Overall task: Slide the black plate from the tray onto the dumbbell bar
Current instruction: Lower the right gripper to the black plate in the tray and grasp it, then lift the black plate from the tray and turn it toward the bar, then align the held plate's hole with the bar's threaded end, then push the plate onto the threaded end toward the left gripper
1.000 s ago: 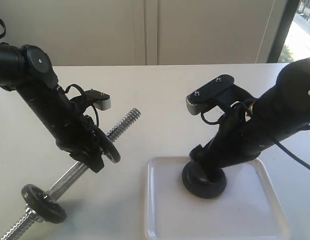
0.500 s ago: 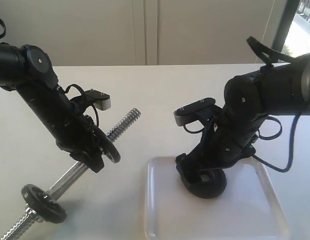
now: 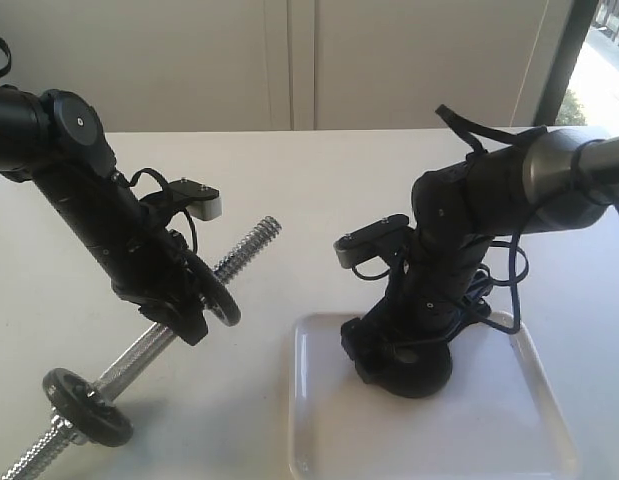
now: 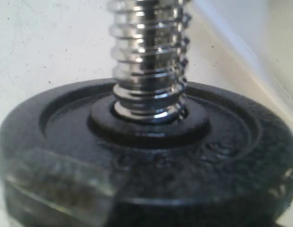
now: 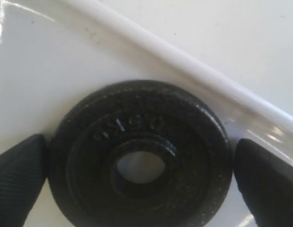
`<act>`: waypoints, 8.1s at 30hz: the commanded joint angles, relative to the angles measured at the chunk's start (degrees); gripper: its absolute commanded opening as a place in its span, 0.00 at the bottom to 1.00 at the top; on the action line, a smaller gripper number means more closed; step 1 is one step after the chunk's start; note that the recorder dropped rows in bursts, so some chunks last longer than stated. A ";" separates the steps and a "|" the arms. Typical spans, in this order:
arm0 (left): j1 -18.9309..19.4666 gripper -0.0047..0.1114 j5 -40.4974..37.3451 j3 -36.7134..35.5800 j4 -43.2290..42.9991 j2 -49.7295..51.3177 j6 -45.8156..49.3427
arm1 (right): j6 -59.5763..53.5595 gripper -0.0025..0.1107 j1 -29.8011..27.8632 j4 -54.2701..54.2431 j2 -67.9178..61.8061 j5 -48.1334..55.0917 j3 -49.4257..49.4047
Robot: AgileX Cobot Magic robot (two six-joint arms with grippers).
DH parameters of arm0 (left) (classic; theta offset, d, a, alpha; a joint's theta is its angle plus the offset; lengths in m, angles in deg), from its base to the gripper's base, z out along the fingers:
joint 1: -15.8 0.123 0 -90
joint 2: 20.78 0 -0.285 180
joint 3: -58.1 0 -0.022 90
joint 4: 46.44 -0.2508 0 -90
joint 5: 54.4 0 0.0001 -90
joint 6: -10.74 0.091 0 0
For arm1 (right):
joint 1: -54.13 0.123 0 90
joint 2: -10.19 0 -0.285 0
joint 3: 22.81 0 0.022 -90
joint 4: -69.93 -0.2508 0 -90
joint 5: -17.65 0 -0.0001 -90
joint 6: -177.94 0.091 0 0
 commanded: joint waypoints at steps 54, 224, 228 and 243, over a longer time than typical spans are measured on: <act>-0.22 0.04 -9.56 0.71 9.91 -2.71 6.46 | -57.08 0.02 -27.88 -75.69 2.73 30.92 7.99; -0.22 0.04 -9.46 0.71 14.55 -2.71 13.11 | -57.62 0.02 -10.29 -89.53 -10.63 30.92 7.79; -0.22 0.04 -9.46 0.71 14.68 -2.71 13.11 | -57.62 0.02 -10.13 -89.77 -10.63 30.92 7.79; -0.22 0.04 -9.46 0.71 14.68 -2.71 13.11 | -57.62 0.10 -10.13 -90.43 -10.63 30.92 7.79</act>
